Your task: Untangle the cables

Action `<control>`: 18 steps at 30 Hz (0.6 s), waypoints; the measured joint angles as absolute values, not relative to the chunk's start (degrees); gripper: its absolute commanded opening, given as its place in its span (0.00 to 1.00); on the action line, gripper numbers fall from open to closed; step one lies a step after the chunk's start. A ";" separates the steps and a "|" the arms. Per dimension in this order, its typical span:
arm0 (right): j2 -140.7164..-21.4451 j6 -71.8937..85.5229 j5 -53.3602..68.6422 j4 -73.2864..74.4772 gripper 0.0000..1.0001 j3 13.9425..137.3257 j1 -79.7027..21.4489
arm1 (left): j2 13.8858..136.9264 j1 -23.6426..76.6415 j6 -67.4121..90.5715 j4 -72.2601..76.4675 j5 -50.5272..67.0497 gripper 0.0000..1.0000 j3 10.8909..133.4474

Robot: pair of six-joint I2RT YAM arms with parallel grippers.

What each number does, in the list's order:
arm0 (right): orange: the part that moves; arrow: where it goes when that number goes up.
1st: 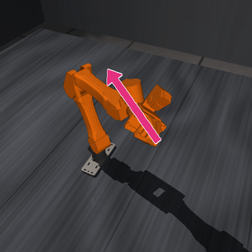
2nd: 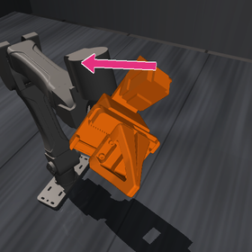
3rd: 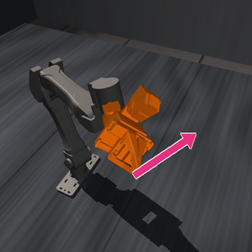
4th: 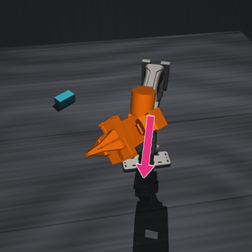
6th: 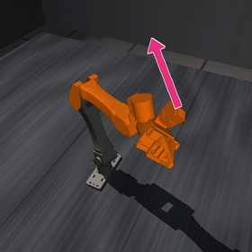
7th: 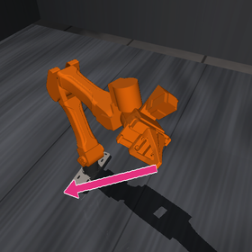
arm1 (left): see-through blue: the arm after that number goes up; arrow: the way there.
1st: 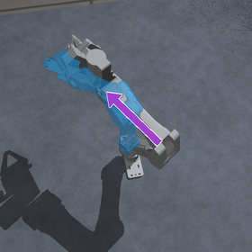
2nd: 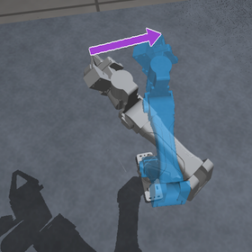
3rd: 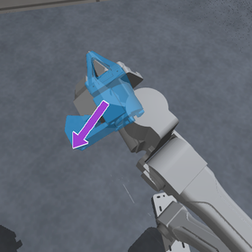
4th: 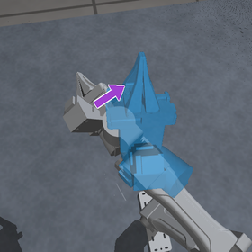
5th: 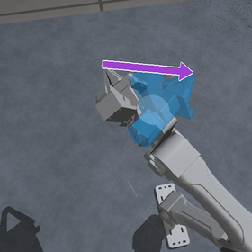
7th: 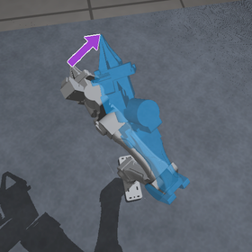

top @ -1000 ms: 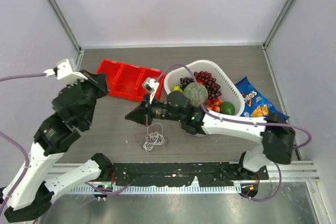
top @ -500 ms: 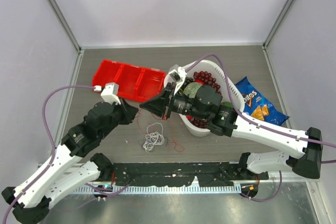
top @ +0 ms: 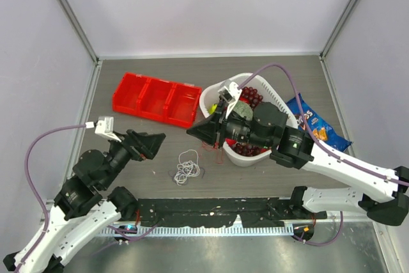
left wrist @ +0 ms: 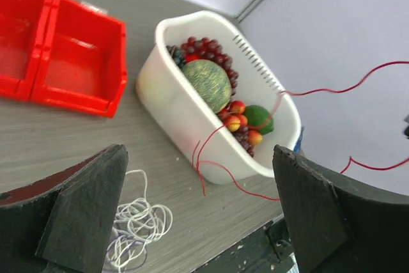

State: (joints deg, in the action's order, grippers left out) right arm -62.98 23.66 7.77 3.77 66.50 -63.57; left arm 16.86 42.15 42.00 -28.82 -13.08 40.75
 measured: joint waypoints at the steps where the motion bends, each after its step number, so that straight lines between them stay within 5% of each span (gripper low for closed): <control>1: -62.02 23.66 7.42 4.34 0.01 66.08 -63.57 | 16.45 42.13 41.69 -28.10 -12.84 1.00 40.53; 8: -61.21 25.96 5.58 6.76 0.01 66.19 -63.57 | 15.51 42.13 34.76 -8.93 1.80 1.00 33.87; 18: -68.40 34.30 -0.21 10.17 0.01 69.54 -63.57 | 32.82 42.15 27.66 9.45 19.92 1.00 36.60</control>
State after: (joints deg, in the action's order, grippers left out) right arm -68.40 34.30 -0.21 10.17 69.54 -63.57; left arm 32.82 42.15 27.66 9.45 19.92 36.60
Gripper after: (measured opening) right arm 0.040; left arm 0.994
